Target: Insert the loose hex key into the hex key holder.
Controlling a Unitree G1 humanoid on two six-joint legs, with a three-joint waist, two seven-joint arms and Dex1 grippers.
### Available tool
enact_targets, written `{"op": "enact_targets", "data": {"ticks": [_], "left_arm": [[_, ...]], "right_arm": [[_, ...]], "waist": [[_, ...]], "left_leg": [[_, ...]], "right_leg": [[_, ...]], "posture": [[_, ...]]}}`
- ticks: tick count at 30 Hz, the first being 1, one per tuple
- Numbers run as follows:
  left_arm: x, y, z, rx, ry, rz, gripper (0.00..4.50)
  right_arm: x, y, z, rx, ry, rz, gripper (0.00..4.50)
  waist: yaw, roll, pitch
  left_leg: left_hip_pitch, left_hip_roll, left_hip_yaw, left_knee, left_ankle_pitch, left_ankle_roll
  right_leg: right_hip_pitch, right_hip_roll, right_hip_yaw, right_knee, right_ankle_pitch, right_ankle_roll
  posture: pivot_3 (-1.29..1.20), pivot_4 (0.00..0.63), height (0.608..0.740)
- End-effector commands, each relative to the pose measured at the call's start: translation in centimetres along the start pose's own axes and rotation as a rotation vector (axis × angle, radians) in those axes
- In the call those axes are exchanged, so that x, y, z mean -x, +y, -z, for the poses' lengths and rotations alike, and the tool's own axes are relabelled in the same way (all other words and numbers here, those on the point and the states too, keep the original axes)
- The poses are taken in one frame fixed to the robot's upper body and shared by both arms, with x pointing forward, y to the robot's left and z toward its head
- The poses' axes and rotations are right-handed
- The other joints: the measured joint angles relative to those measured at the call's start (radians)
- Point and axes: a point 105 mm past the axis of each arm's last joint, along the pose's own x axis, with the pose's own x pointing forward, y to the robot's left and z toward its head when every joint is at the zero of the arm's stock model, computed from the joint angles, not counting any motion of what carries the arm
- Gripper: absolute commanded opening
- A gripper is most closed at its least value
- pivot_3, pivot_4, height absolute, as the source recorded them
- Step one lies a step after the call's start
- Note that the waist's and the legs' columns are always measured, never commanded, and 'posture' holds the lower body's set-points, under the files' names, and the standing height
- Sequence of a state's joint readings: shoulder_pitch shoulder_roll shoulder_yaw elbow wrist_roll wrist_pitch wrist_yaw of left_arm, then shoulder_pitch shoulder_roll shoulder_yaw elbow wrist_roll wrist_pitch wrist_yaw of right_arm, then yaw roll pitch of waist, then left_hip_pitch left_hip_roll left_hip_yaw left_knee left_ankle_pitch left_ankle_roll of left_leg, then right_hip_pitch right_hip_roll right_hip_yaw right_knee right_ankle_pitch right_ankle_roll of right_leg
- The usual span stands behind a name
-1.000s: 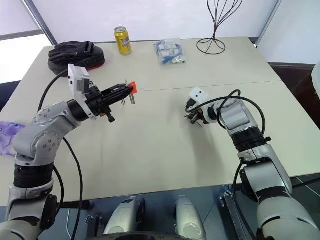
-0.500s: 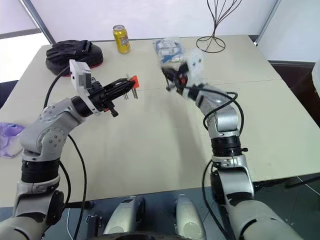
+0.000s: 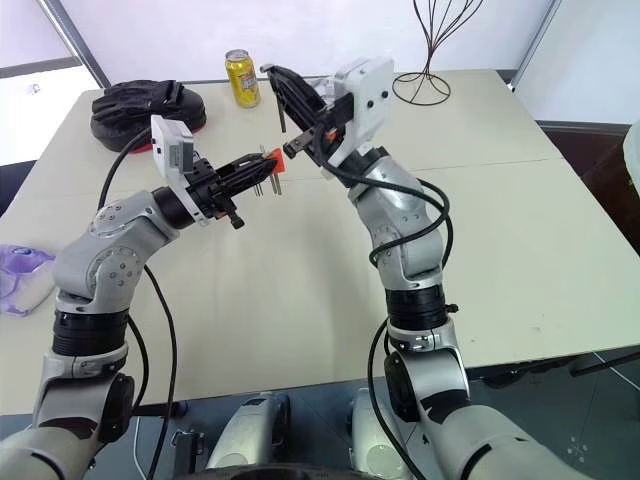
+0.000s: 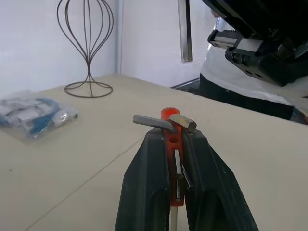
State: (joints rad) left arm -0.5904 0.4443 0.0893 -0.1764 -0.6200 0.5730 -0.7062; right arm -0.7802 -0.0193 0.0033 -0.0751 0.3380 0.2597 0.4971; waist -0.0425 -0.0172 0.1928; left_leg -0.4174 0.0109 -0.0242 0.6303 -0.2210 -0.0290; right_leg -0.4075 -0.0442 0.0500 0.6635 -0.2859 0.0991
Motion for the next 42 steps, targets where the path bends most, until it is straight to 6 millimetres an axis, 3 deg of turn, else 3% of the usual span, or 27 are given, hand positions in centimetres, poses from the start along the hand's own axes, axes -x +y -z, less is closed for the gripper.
{"op": "enact_targets", "data": {"ticks": [1, 9, 21, 42], "left_arm": [[0.0, -0.5, -1.1, -0.047, -0.024, 0.022, 0.0], [-0.1, -0.7, -1.5, -0.051, -0.033, 0.027, 0.0], [-0.2, -0.9, -1.8, -0.052, -0.046, 0.03, 0.0], [-0.4, -0.5, -2.0, -0.041, -0.057, 0.018, 0.0]], "right_arm": [[-0.4, 1.5, -0.7, 0.035, -0.046, -0.054, 0.06], [-0.7, 1.7, -0.2, 0.039, -0.035, -0.062, 0.06], [-0.7, 0.5, 0.5, 0.07, -0.017, -0.031, 0.06], [-0.8, 1.0, -0.1, 0.08, -0.031, -0.063, 0.06]], "waist": [[0.0, 0.0, 0.0], [0.001, 0.0, 0.0], [0.0, 0.0, 0.0], [0.001, 0.0, 0.0]], "left_leg": [[0.0, 0.0, 0.0, 0.0, 0.0, 0.0], [0.0, 0.0, 0.0, 0.0, 0.0, 0.0], [0.0, 0.0, 0.0, 0.0, 0.0, 0.0], [0.0, 0.0, 0.0, 0.0, 0.0, 0.0]], "right_leg": [[0.0, 0.0, 0.0, 0.0, 0.0, 0.0], [0.0, 0.0, 0.0, 0.0, 0.0, 0.0], [0.0, 0.0, 0.0, 0.0, 0.0, 0.0], [0.0, 0.0, 0.0, 0.0, 0.0, 0.0]], "posture": [[0.0, 0.15, 0.74], [0.0, 0.15, 0.74], [0.0, 0.15, 0.74], [0.0, 0.15, 0.74]]}}
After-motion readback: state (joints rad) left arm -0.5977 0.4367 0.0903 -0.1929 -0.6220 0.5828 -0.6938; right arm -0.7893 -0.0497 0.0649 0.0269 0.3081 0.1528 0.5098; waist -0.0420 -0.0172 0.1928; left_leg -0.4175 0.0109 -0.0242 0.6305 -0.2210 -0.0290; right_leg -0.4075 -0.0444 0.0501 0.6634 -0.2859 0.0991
